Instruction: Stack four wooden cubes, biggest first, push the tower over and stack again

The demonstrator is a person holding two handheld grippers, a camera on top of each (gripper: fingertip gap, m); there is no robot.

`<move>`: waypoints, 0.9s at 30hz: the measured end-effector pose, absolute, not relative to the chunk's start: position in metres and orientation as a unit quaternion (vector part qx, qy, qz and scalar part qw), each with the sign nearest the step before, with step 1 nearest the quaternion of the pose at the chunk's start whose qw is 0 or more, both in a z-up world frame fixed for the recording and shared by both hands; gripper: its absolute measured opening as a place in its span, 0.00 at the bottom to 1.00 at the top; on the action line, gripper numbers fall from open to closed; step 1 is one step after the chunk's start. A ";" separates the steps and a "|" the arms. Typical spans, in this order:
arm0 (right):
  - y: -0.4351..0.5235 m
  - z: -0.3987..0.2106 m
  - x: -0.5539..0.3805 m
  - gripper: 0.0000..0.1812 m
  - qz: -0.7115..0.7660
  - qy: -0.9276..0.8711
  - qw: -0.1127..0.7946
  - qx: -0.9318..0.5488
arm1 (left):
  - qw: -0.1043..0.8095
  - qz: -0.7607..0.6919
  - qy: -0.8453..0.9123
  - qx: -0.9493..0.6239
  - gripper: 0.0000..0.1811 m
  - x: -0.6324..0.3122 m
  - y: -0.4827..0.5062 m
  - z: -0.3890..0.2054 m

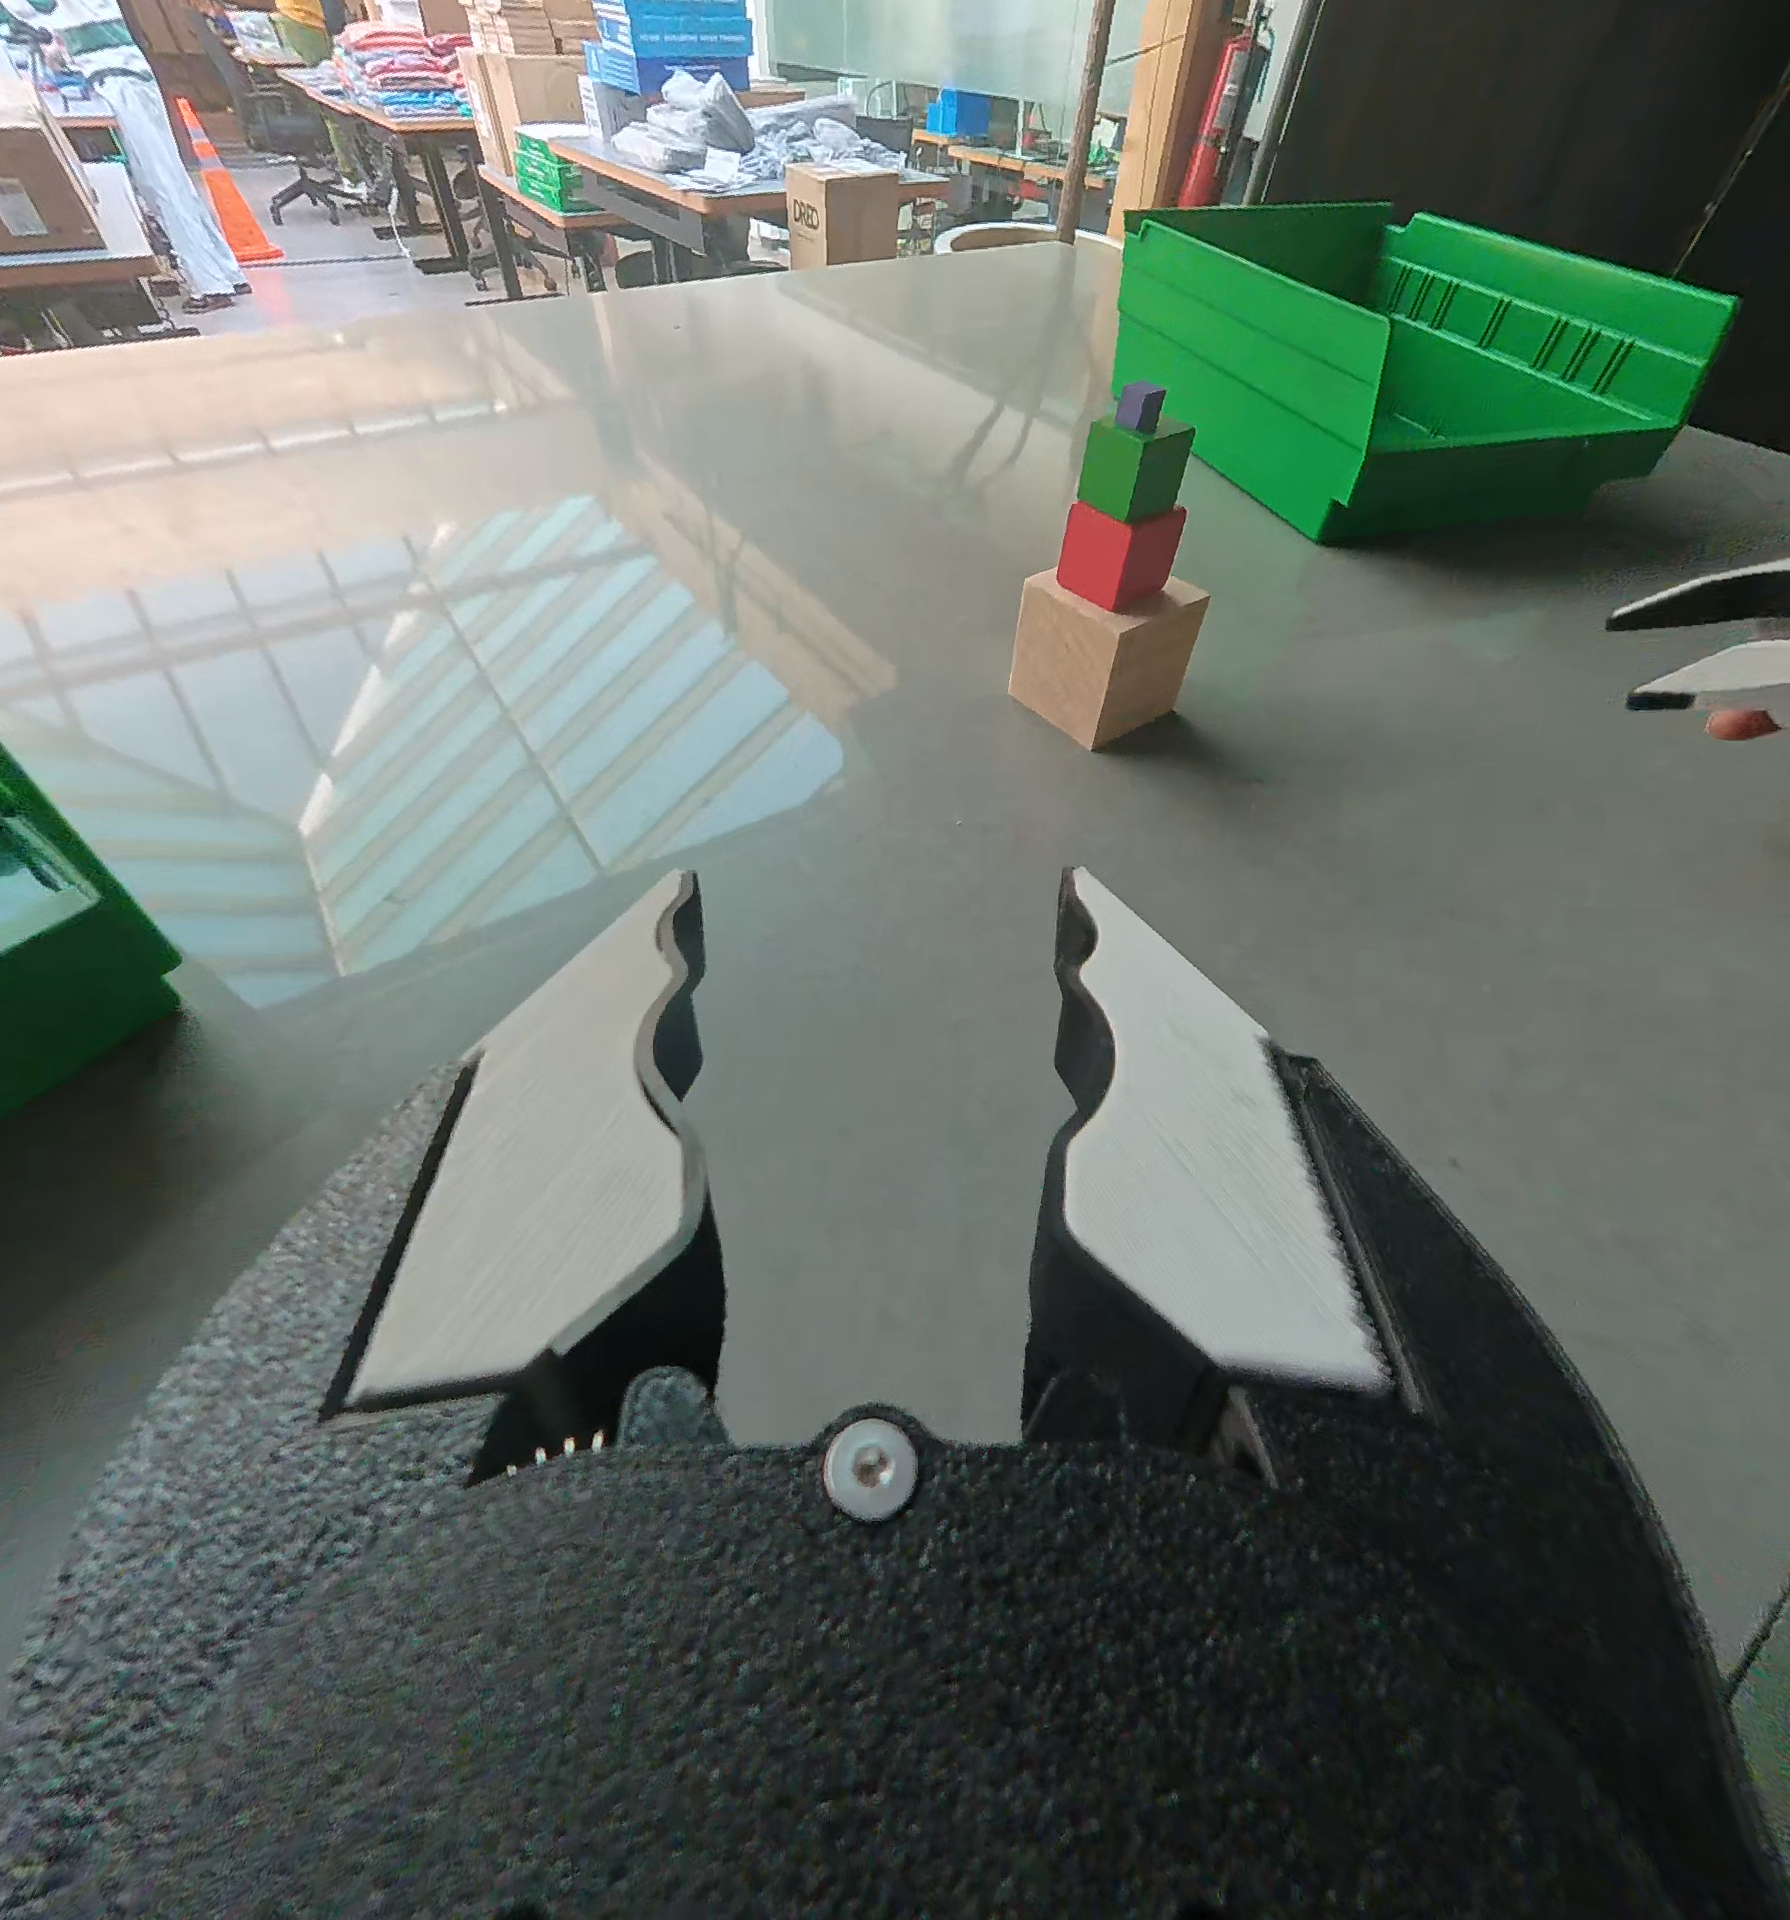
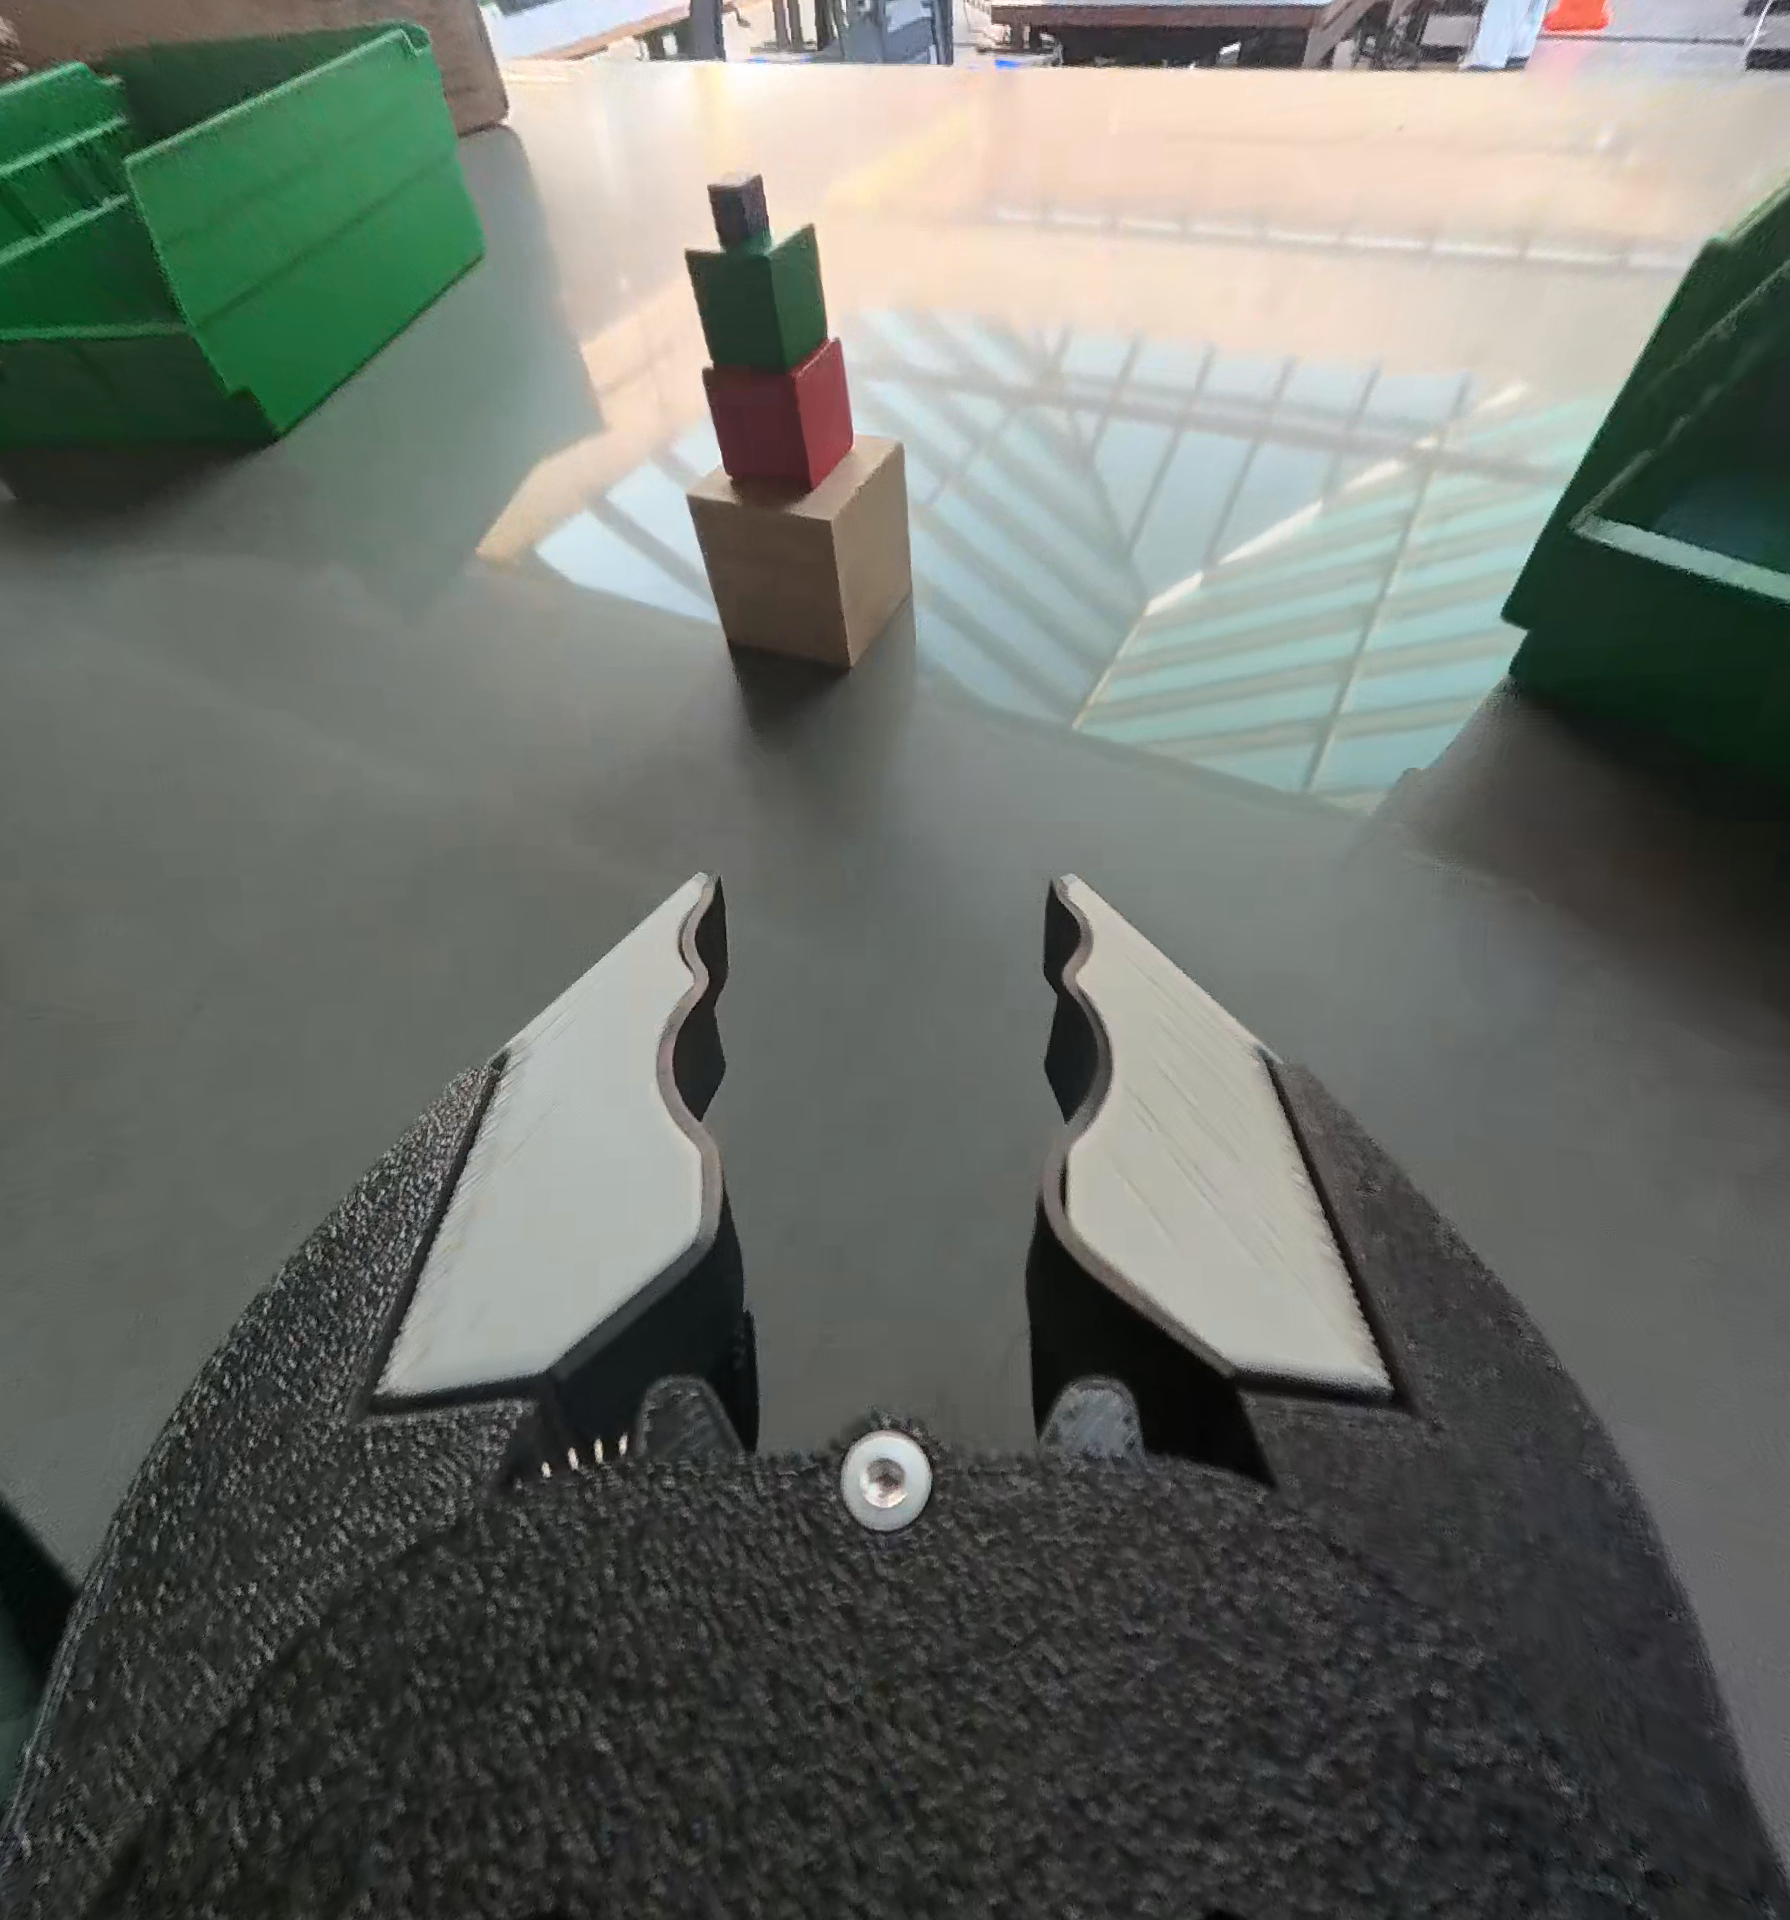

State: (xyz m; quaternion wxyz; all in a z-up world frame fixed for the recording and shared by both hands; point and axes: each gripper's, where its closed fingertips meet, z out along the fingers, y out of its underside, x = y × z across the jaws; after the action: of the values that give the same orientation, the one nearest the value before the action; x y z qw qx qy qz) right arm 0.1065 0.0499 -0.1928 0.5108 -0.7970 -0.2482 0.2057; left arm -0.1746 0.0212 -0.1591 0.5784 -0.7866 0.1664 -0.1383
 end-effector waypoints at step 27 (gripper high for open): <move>0.185 -0.176 0.004 0.06 0.099 -0.217 0.578 -0.781 | 0.585 -0.114 0.151 -0.789 0.37 -0.198 -0.017 -0.160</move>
State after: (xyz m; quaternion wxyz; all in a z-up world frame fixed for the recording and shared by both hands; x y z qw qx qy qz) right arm 0.0039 0.1851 -0.1765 0.5777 -0.7807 -0.2166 0.0991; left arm -0.1985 -0.0175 -0.1601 0.5849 -0.7886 0.1513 -0.1143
